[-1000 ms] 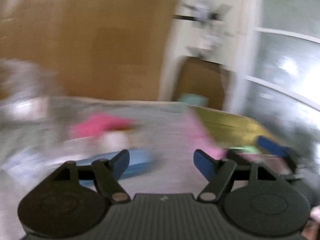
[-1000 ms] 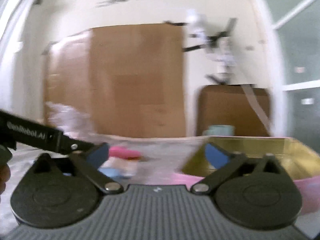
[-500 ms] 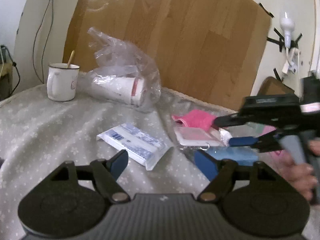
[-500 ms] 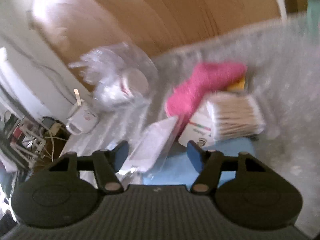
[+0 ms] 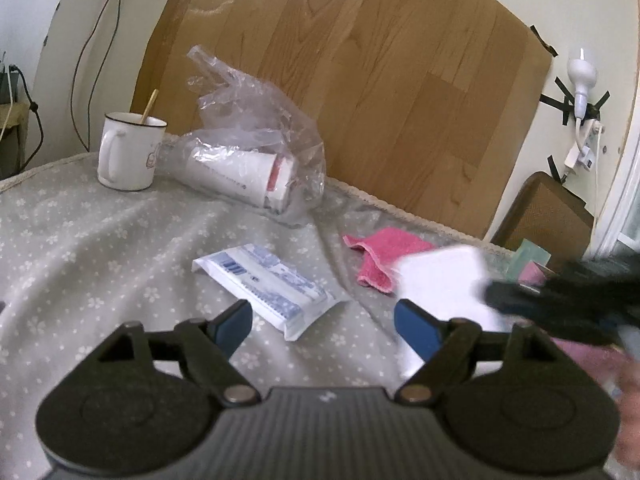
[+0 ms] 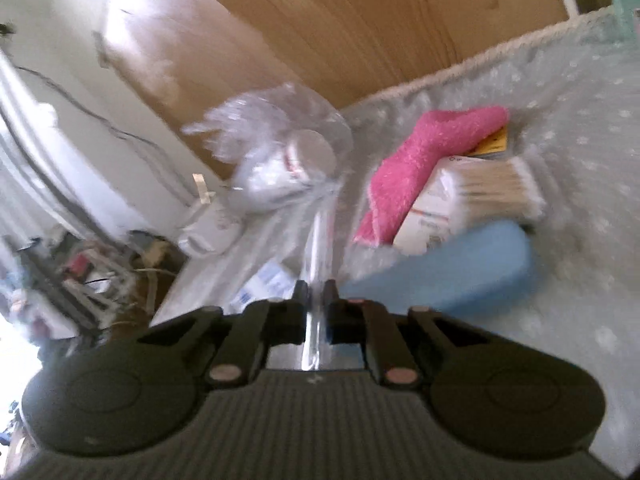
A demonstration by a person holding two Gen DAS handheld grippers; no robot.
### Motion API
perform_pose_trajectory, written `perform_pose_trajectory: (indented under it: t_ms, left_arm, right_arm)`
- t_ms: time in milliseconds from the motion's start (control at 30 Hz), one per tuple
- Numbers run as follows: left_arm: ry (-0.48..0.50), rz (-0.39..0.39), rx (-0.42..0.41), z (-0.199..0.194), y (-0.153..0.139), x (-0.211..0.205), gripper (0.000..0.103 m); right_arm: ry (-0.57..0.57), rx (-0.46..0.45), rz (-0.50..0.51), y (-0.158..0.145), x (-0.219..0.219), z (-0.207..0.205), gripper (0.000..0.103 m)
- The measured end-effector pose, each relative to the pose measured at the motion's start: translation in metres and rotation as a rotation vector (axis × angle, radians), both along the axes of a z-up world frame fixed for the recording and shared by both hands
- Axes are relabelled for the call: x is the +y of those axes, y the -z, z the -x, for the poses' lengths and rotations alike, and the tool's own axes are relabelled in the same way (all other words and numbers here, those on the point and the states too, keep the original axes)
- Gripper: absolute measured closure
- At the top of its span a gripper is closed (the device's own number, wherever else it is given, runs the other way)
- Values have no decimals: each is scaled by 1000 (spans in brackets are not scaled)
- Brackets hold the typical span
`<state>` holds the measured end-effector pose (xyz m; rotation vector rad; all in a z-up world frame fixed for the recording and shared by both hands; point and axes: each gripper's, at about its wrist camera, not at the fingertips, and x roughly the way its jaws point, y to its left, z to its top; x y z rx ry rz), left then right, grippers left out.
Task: Organize soft objects
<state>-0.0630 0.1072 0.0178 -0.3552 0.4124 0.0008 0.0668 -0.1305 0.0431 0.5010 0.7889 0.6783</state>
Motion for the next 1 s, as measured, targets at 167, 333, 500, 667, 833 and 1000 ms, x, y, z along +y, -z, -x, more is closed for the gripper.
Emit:
perform_pose_trajectory:
  t_ms: [167,333,500,667,833,1000]
  left_arm:
    - [58,1,57,-6,1,-4,22]
    - [182,27,93,-8,-2,-38,22]
    - [378,43,179,-10,-6,-93,22]
    - [534,1,277,-4,-2,-140,22]
    - [566,-62,307,0,12,-167,25]
    - [560,-121,282,3,0,-182,34]
  right_arm:
    - [42,22,-52,8,-55,63,93]
    - [175,16,51,33,-96,99,81]
    - [213,-70,125,41,-102,123,41]
    - [19,-240,317,43,-64,149,18]
    - [-31,-362,444,58,-47,152,16]
    - [-48,-480,537,62,-24,154,30]
